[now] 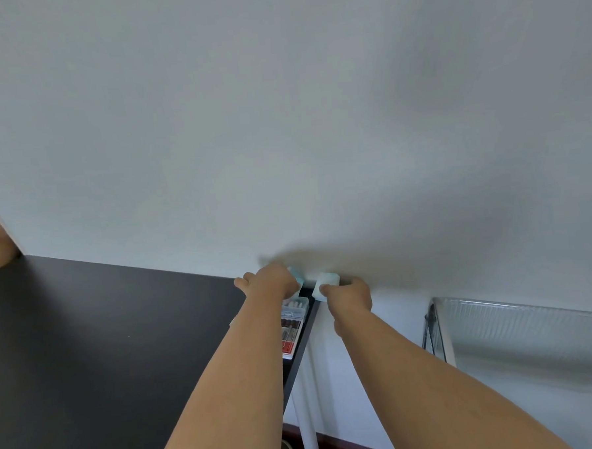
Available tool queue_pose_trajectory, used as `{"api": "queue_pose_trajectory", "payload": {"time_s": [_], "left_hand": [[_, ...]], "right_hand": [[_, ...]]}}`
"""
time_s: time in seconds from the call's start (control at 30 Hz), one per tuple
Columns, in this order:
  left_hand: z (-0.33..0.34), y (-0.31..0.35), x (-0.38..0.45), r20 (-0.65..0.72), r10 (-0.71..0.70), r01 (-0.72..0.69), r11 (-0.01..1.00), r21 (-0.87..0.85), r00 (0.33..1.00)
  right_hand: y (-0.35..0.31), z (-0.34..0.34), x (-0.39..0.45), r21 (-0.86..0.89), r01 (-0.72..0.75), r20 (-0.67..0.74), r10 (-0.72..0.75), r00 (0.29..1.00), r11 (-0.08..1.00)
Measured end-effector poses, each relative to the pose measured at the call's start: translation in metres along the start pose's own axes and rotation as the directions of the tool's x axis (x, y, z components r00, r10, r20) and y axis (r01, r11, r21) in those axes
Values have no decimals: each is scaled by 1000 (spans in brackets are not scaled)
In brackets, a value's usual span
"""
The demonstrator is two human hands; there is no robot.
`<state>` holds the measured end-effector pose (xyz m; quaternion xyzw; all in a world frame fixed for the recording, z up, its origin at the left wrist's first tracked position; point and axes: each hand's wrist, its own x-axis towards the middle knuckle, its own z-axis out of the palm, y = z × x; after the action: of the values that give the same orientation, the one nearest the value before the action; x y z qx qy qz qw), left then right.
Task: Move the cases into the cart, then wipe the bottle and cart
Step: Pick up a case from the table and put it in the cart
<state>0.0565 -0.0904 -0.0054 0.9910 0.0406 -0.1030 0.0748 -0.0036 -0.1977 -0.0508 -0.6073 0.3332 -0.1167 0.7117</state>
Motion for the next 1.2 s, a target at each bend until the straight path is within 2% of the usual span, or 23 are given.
{"api": "queue_pose_trajectory", "payload": {"time_s": [0.07, 0.13, 0.17, 0.23, 0.27, 0.4, 0.47, 0.63, 0.77, 0.97, 1.2], "left_hand": [[-1, -3, -4, -92, 28, -36, 996, -86, 995], [-5, -8, -7, -178, 49, -97, 958, -268, 983], [-7, -11, -10, -181, 74, -145, 896, -421, 981], [-14, -16, -18, -151, 147, -211, 664, -718, 977], [-18, -19, -24, -137, 176, -214, 564, -798, 975], [-24, -23, -52, -95, 319, -199, 311, -929, 943], [-26, -21, -69, -80, 385, -175, 219, -960, 919], [-27, -4, -111, -79, 455, -170, 163, -972, 887], [-25, 15, -138, -97, 469, -158, 92, -983, 878], [-19, 48, -180, -181, 460, -224, 41, -974, 870], [-15, 96, -222, -206, 536, -292, 80, -953, 819]], "right_hand": [[-4, -3, -4, 17, 12, 2, -12, 1000, 1000], [-9, -5, -8, 41, 23, 14, -24, 1000, 999], [-12, -6, -11, 59, 27, 27, -29, 999, 998], [-20, -8, -19, 92, 38, 63, -43, 997, 995], [-25, -9, -24, 113, 45, 78, -54, 995, 993], [-44, -21, -47, 226, 75, 127, -106, 986, 971], [-53, -31, -60, 276, 82, 152, -127, 980, 958], [-69, -62, -87, 254, 141, 189, -193, 963, 957], [-71, -86, -101, 247, 190, 171, -236, 957, 950], [-75, -133, -117, 324, 222, 96, -266, 959, 920], [-85, -194, -130, 364, 246, 79, -293, 953, 898]]}}
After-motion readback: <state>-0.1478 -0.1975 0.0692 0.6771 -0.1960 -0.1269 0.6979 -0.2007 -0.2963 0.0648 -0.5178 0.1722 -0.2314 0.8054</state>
